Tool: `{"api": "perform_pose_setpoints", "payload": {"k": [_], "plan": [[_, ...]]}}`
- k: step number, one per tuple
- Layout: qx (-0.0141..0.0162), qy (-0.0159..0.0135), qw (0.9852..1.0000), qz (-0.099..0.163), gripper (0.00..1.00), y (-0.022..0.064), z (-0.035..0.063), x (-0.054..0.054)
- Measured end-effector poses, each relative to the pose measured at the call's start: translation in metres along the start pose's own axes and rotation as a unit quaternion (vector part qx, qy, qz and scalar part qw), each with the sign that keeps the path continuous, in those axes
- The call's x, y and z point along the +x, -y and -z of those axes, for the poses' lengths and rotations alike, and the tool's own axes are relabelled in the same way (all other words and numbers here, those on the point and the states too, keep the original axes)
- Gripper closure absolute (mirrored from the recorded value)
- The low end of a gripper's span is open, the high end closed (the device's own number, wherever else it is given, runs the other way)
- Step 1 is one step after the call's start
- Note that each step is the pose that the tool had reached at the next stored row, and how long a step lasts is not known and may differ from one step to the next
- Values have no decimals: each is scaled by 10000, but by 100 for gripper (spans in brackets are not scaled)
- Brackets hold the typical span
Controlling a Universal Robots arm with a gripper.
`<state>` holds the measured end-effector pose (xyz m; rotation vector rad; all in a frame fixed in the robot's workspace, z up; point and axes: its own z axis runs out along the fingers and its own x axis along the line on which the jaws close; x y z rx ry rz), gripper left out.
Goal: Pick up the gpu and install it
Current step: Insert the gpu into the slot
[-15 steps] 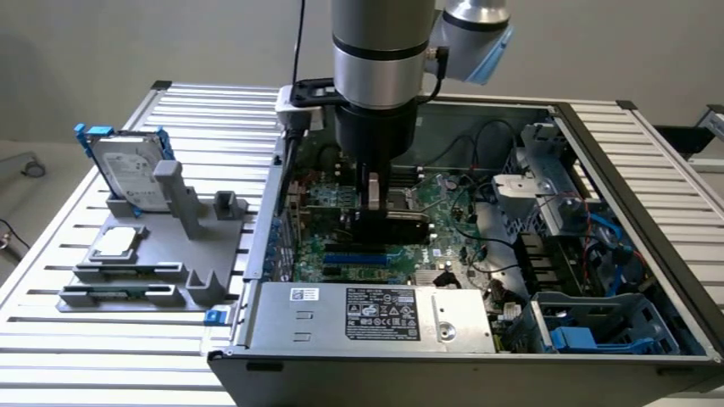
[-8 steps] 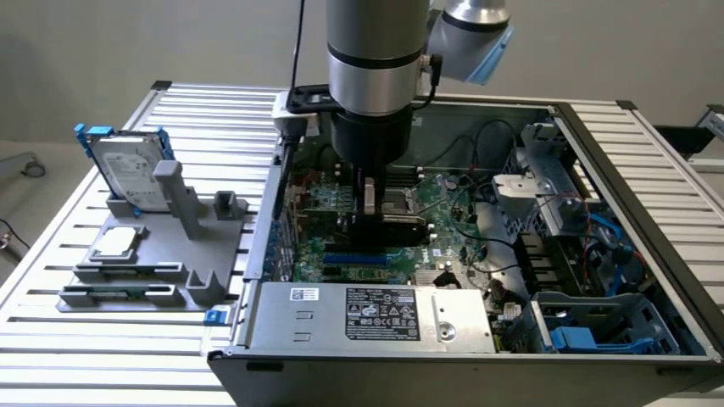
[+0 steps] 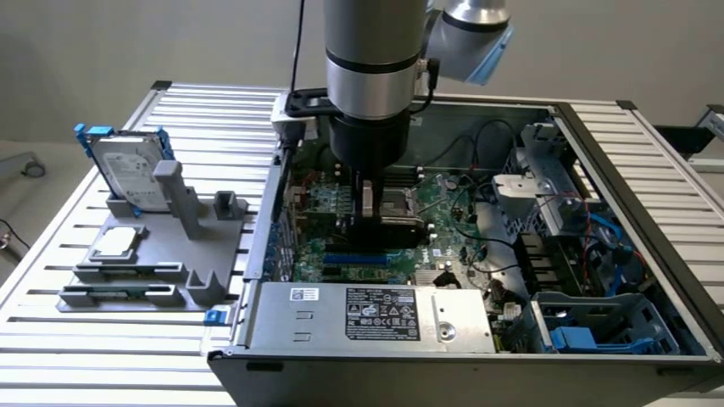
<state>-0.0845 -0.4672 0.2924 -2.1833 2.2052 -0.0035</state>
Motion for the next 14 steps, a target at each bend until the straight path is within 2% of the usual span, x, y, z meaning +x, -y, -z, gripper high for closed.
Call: {"api": "perform_pose_setpoints", "payload": {"k": [14], "plan": [[3,-2,10000,-92,74,-31,-91,3]]}}
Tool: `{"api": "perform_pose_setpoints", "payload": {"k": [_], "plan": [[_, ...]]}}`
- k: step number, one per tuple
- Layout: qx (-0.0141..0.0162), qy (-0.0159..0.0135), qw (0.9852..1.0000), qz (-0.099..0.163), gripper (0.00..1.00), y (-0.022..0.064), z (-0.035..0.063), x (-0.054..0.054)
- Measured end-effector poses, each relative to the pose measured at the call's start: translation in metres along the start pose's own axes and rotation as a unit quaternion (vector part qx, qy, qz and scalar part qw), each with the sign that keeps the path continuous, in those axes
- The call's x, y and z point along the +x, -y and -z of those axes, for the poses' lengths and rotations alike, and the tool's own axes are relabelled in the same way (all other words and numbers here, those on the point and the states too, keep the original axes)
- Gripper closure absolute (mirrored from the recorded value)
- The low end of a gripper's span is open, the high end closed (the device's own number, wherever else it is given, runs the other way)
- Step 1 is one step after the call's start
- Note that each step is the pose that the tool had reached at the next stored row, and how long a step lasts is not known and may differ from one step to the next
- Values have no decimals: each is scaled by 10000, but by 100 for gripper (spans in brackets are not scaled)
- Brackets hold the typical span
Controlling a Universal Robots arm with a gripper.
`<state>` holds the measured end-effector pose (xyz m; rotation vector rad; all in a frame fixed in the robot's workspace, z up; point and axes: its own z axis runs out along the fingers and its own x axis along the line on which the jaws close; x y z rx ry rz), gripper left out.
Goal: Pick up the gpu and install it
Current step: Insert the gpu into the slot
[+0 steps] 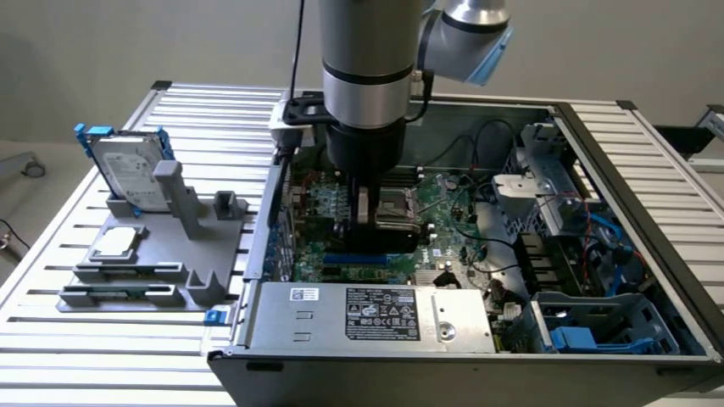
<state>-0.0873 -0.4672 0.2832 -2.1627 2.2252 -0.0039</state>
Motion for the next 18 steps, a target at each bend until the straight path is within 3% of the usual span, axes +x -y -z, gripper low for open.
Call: {"api": "perform_pose_setpoints", "payload": {"k": [18], "plan": [[-1,3,10000,0,74,-38,-91,4]]}}
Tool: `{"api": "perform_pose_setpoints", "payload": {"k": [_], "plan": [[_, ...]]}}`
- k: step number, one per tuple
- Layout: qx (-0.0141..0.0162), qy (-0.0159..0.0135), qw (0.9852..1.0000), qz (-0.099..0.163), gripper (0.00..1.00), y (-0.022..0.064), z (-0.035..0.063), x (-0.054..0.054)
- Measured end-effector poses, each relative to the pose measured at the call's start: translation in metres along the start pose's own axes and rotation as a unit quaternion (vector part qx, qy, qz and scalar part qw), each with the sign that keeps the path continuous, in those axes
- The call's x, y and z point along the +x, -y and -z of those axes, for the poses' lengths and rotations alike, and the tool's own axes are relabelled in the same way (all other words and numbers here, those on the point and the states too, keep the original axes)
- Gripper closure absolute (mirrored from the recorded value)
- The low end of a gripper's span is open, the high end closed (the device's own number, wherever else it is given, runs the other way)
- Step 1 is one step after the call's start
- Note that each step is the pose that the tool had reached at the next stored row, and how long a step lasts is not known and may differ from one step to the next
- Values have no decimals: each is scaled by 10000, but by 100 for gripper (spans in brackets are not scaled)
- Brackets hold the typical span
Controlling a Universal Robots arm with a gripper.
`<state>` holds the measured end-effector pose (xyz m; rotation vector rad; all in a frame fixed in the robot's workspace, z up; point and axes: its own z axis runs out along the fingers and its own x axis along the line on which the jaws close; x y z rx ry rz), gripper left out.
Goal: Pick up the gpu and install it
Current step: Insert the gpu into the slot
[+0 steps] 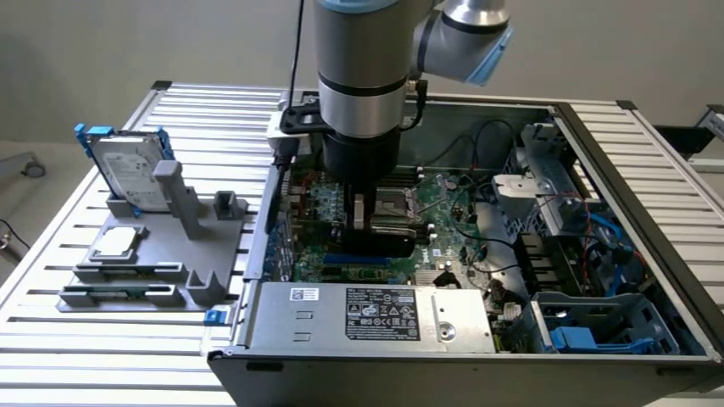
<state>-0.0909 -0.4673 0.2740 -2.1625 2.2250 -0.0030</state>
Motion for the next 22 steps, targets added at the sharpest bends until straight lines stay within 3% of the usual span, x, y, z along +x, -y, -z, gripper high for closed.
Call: {"api": "perform_pose_setpoints", "payload": {"k": [12,22], "plan": [[0,5,10000,1,74,-19,-58,3],[-1,28,10000,5,74,-32,-94,4]]}}
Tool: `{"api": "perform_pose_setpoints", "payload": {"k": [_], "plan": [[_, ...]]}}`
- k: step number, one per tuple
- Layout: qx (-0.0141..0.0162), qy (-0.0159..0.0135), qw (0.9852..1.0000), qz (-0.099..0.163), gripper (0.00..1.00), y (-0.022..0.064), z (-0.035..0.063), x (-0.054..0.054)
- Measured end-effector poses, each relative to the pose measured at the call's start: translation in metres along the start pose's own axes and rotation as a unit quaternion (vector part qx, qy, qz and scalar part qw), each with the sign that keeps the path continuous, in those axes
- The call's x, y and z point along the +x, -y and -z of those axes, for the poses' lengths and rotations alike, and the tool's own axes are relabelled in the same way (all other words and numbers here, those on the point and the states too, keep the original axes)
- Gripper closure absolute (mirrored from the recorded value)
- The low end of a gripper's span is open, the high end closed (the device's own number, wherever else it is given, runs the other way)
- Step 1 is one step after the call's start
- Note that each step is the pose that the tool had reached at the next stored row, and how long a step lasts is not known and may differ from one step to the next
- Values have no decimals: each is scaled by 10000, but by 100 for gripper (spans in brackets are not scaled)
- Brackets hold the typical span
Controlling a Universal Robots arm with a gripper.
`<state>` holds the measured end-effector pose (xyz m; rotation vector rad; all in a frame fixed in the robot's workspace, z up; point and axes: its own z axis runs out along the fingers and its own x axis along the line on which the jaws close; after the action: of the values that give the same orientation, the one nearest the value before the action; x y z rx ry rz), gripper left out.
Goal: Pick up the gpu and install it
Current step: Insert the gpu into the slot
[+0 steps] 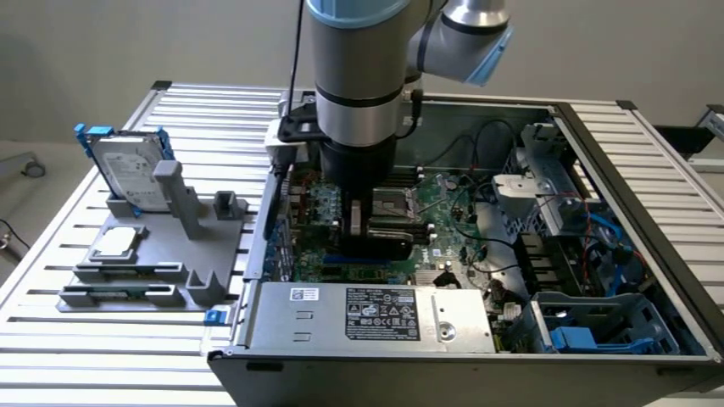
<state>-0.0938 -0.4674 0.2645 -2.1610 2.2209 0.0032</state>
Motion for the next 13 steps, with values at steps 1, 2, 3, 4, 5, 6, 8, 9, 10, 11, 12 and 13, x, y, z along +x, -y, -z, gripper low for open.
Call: {"api": "perform_pose_setpoints", "payload": {"k": [1,2,3,4,5,6,8,9,10,11,12,13], "plan": [[0,2,10000,1,74,-2,-2,0],[0,4,10000,2,74,-4,-5,0],[0,6,10000,4,74,-5,-7,0],[-1,7,10000,6,74,-7,-10,1],[-1,8,10000,9,74,-8,-12,1],[-1,9,10000,12,74,-9,-14,1],[-1,12,10000,22,74,-10,-20,1],[-1,14,10000,27,74,-11,-24,1],[-2,15,10000,35,74,-11,-27,1],[-2,16,10000,44,74,-12,-31,1],[-3,17,10000,53,74,-12,-35,1],[-4,17,10000,64,74,-12,-38,2]]}}
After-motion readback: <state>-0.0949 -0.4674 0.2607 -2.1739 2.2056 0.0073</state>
